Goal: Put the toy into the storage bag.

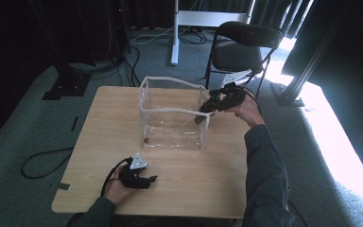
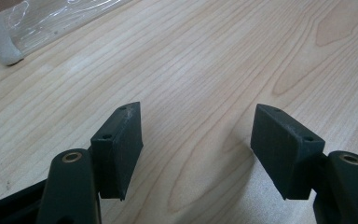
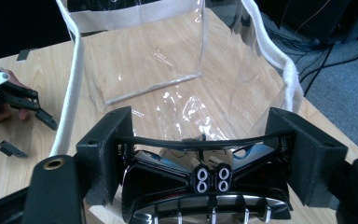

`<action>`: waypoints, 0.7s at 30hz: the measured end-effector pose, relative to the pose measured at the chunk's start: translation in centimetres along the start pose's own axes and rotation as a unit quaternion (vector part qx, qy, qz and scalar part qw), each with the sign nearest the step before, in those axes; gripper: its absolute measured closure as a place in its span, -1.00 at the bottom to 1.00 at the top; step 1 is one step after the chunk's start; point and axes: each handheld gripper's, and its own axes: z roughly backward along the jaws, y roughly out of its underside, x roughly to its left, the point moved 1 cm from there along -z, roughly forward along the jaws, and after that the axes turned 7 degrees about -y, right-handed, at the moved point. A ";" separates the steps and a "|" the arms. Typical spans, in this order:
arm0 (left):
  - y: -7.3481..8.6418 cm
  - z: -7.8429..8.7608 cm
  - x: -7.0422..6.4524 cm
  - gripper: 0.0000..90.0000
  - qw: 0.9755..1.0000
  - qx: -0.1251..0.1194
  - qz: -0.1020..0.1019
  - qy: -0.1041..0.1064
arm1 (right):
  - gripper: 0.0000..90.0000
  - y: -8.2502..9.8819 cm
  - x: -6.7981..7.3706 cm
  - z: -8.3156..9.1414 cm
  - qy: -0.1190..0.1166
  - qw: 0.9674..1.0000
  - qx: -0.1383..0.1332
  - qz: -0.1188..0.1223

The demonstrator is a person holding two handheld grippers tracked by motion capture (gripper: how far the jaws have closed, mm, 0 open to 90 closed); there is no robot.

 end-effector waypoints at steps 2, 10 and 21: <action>0.0 0.0 0.0 -0.23 1.000 0.000 0.001 0.000 | -0.46 0.0 0.0 0.0 0.000 1.000 0.001 -0.002; 0.0 0.0 0.0 -0.23 1.000 0.000 0.000 -0.001 | -0.46 0.2 -0.1 -0.3 0.002 1.000 0.011 -0.007; 0.0 0.0 0.0 -0.23 1.000 0.001 0.000 0.000 | -0.47 0.3 0.1 -0.7 0.016 0.999 0.028 -0.003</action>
